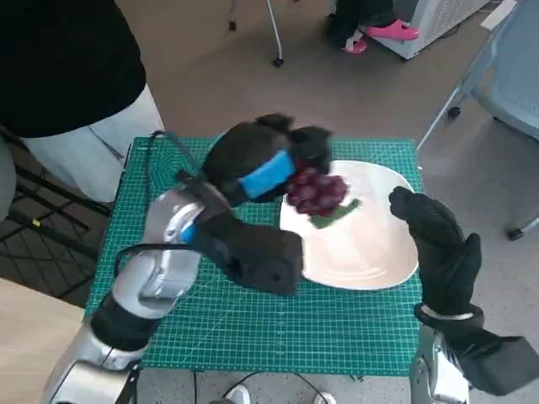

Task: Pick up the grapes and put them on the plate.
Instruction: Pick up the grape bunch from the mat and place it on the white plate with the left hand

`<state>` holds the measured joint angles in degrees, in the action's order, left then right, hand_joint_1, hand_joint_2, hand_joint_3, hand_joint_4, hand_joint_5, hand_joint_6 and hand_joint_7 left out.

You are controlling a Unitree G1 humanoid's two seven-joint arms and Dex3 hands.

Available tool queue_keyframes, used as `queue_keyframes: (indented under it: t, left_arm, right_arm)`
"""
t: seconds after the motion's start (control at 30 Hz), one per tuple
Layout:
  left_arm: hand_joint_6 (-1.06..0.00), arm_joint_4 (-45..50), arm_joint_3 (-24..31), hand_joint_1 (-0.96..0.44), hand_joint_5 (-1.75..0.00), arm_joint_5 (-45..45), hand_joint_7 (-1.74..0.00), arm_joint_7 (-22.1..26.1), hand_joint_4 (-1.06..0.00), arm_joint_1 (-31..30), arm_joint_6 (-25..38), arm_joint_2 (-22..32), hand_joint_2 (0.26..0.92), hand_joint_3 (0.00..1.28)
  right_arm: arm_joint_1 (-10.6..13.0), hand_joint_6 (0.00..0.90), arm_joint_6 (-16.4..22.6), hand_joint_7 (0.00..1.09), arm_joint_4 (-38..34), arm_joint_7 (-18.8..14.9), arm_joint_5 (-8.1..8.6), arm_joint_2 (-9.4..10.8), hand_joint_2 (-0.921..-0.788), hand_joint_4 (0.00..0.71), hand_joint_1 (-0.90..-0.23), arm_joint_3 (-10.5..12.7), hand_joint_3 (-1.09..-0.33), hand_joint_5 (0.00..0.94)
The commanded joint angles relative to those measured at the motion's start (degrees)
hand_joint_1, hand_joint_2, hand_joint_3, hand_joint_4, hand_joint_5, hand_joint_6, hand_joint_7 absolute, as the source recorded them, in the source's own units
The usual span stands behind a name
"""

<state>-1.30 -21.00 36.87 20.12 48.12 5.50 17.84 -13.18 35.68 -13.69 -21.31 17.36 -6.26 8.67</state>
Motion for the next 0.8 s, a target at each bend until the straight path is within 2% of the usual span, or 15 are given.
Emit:
queue_keyframes:
  t: [0.03,0.53,0.8]
  left_arm:
    - [-0.49,-3.4,-1.0,0.0,-1.38,-0.7,-1.33,-0.4,-0.48,3.6,-2.9,-1.4,0.921,0.22]
    - [-0.42,-11.7,-1.9,0.0,-1.45,-2.2,-1.41,-1.3,-0.41,6.8,-10.0,-4.3,0.901,0.32]
    - [-0.46,-16.3,-2.9,0.0,-1.4,-1.1,-1.37,-1.5,-0.46,8.9,-10.8,-6.0,0.916,0.25]
  right_arm:
    - [2.3,0.21,-0.3,0.51,0.7,1.3,-1.02,0.4,-0.921,0.567,-0.611,0.3,-0.889,0.002]
    - [4.6,0.217,0.7,0.5,2.5,4.9,-2.51,1.2,-0.921,0.578,-0.605,1.0,-0.889,0.007]
    - [4.8,0.227,1.3,0.49,2.3,6.8,-3.44,1.7,-0.921,0.585,-0.604,1.2,-0.882,0.009]
